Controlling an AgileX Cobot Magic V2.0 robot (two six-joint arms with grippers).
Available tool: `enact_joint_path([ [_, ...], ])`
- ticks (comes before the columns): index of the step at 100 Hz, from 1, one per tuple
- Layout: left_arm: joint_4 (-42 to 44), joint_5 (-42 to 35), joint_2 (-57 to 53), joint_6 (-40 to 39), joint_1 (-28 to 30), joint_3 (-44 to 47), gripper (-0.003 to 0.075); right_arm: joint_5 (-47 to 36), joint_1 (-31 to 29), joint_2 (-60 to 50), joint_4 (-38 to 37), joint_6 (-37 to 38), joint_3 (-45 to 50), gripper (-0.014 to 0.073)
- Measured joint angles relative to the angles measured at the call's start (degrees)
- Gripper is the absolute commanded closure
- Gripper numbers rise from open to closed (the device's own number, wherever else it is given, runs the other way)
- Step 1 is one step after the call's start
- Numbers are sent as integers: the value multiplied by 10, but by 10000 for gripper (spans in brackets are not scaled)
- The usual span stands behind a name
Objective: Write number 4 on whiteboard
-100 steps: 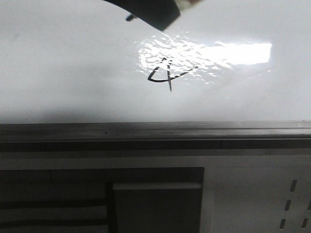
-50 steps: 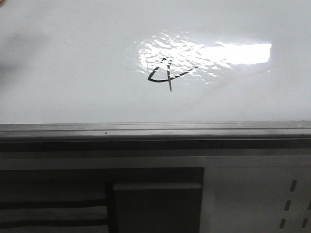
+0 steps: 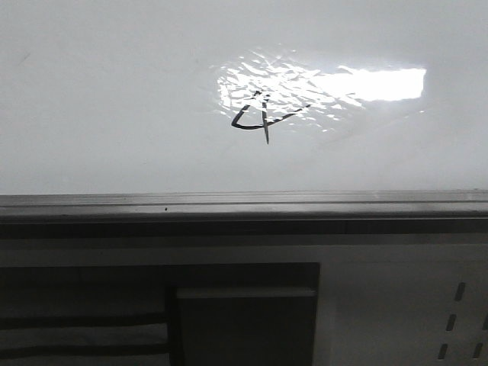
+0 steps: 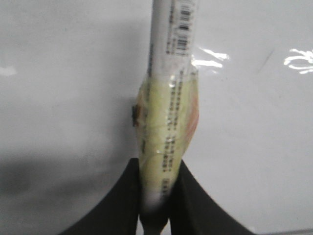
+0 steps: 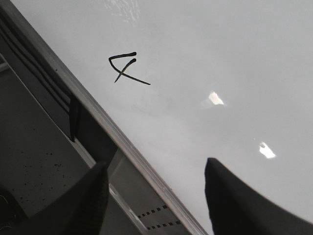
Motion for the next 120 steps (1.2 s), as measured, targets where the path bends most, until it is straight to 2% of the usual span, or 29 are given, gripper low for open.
enact_joint_path([
  [19, -21, -39, 43, 0, 0, 0, 741, 2, 0, 0, 0, 0, 0, 210],
  [48, -24, -46, 68, -1, 0, 1, 730, 6, 0, 0, 0, 1, 5, 210],
  [58, -25, -47, 68, -1, 0, 1, 655, 7, 0, 0, 0, 1, 18, 210],
  [76, -25, -48, 70, -1, 0, 1, 414, 7, 0, 0, 0, 1, 39, 210],
  [83, -25, -48, 70, -1, 0, 1, 372, 7, 0, 0, 0, 1, 40, 210],
  [90, -24, -48, 70, -1, 0, 1, 373, 6, 0, 0, -1, 9, 41, 210],
  [100, -18, -35, 61, -1, 0, -9, 373, 4, 0, 0, -24, 62, 41, 210],
  [120, 44, 93, 4, -1, 0, -79, 373, 10, 0, -9, -132, 277, 41, 210],
])
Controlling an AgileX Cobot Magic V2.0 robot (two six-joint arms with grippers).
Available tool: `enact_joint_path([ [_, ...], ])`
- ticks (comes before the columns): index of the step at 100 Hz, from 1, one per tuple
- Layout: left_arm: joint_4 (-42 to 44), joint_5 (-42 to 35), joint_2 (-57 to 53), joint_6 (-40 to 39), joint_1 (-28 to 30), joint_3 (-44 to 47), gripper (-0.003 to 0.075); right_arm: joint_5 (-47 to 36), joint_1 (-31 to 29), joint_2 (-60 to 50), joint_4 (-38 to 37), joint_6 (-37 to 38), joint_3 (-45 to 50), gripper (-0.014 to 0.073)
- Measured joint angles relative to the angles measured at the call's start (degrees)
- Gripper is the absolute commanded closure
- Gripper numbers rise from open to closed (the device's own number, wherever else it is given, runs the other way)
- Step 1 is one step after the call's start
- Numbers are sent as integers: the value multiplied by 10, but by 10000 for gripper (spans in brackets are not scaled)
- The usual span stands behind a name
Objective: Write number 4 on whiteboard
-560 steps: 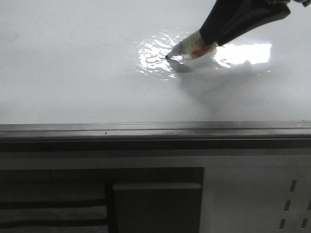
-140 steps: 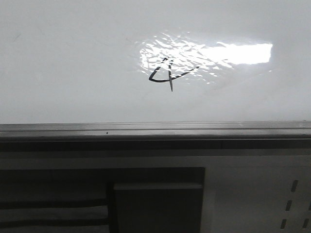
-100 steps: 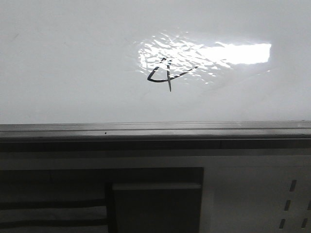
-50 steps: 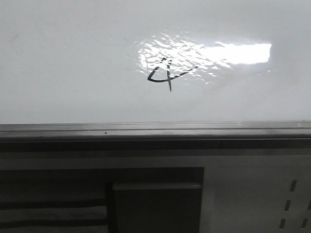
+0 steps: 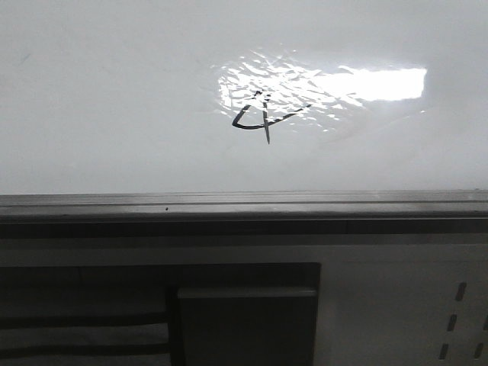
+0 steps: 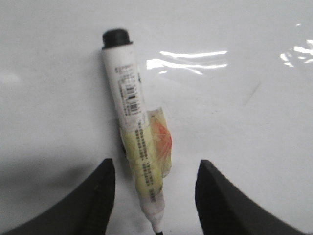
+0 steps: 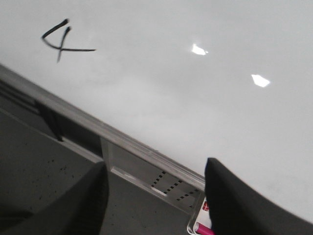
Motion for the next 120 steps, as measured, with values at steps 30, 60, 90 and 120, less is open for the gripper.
enact_joint_path([
  [30, 29, 120, -142, 0, 0, -31, 373, -55, 0, -88, -38, 118, 22, 210],
  [60, 28, 28, -274, 0, 0, 102, 440, -159, 0, -156, -49, 122, 134, 422],
  [90, 22, -4, -293, 0, 0, 133, 741, -175, 0, -158, -51, 122, 163, 666],
  [120, 19, -8, -293, 0, 0, 133, 741, -170, 0, -158, -64, 123, 168, 666],
])
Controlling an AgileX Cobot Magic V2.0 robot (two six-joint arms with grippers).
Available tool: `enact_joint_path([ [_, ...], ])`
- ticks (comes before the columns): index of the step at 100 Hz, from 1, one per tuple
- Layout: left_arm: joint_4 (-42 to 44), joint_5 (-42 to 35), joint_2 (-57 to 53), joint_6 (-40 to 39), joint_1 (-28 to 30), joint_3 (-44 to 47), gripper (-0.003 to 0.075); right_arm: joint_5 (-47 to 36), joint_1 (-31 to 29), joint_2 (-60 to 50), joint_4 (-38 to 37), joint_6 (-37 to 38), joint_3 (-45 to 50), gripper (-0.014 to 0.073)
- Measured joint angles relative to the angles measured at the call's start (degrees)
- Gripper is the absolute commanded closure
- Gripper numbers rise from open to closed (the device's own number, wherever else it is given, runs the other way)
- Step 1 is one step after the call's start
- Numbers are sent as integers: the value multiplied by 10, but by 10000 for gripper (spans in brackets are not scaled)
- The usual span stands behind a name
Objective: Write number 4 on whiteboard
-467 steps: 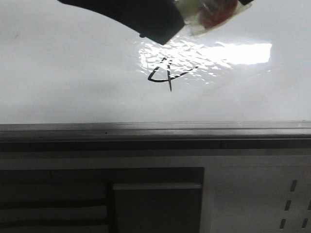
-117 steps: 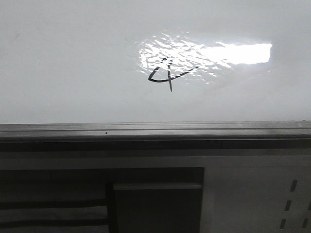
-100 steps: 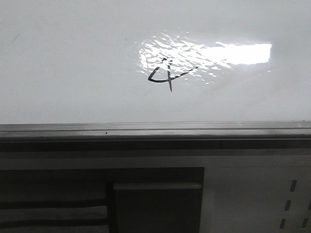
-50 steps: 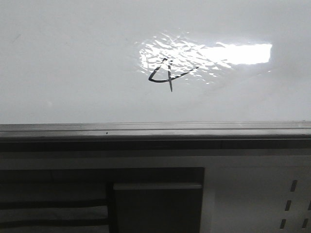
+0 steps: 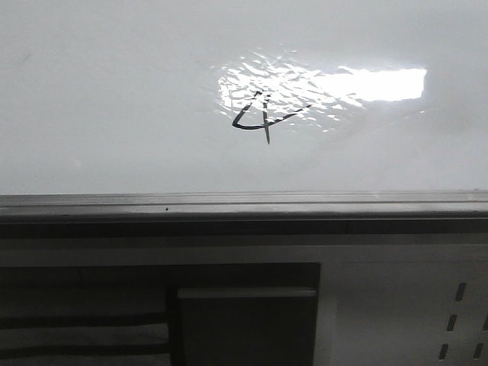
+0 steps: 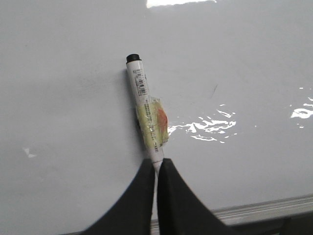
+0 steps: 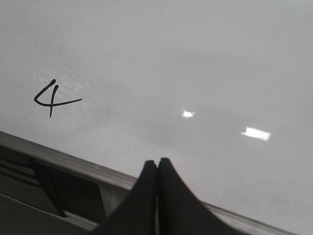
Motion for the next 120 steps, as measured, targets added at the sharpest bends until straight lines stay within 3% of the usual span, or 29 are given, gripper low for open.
enact_joint_path([
  [39, -1, -14, -30, 0, 0, 26, 741, 0, 0, 0, -1, 0, 0, 666],
  [76, -4, -170, -246, 0, 24, 283, 741, 0, 0, 0, -1, 0, 0, 666],
  [120, -10, -187, -286, 0, 24, 287, 741, 0, 0, 0, -1, 0, 0, 666],
])
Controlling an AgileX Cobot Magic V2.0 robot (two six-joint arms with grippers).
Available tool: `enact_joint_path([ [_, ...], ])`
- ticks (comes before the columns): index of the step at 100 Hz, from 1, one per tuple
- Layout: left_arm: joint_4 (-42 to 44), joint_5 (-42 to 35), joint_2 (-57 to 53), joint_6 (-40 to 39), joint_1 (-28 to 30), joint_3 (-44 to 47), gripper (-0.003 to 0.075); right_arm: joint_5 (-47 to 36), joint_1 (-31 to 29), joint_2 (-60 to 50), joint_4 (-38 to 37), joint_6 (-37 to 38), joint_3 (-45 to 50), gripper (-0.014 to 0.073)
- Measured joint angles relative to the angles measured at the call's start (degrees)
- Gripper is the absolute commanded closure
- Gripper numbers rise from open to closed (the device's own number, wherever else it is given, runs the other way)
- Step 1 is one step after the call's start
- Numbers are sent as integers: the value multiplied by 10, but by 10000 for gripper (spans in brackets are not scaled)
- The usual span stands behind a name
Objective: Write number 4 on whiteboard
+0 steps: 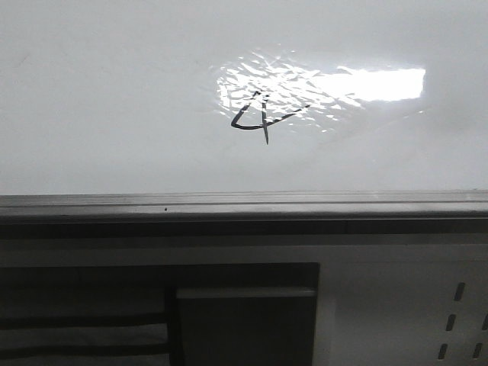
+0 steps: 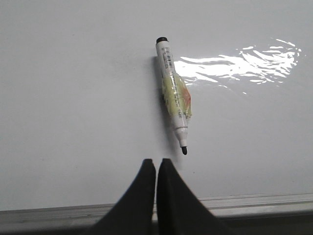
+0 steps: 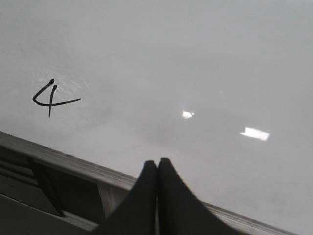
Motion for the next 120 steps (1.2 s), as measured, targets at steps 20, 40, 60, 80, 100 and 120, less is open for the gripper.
enact_joint_path([
  [20, 0, 0, 0, 0, 0, 0, 741, 0, 0, 0, 0, 0, 0, 666],
  [40, 0, 0, 0, 0, 0, 0, 741, 0, 0, 0, 0, 0, 0, 666],
  [60, 0, -1, 0, 0, 0, 0, 741, 0, 0, 0, 0, 0, 0, 666],
  [80, 0, -1, 0, 0, 0, 0, 741, -25, -39, -45, 6, 3, 35, 666],
  [100, 0, -1, 0, 0, 0, 0, 741, -150, -167, -155, 46, 6, 175, 666],
  [120, 0, -1, 0, 0, 0, 0, 741, -292, -259, -248, 87, 8, 342, 666],
])
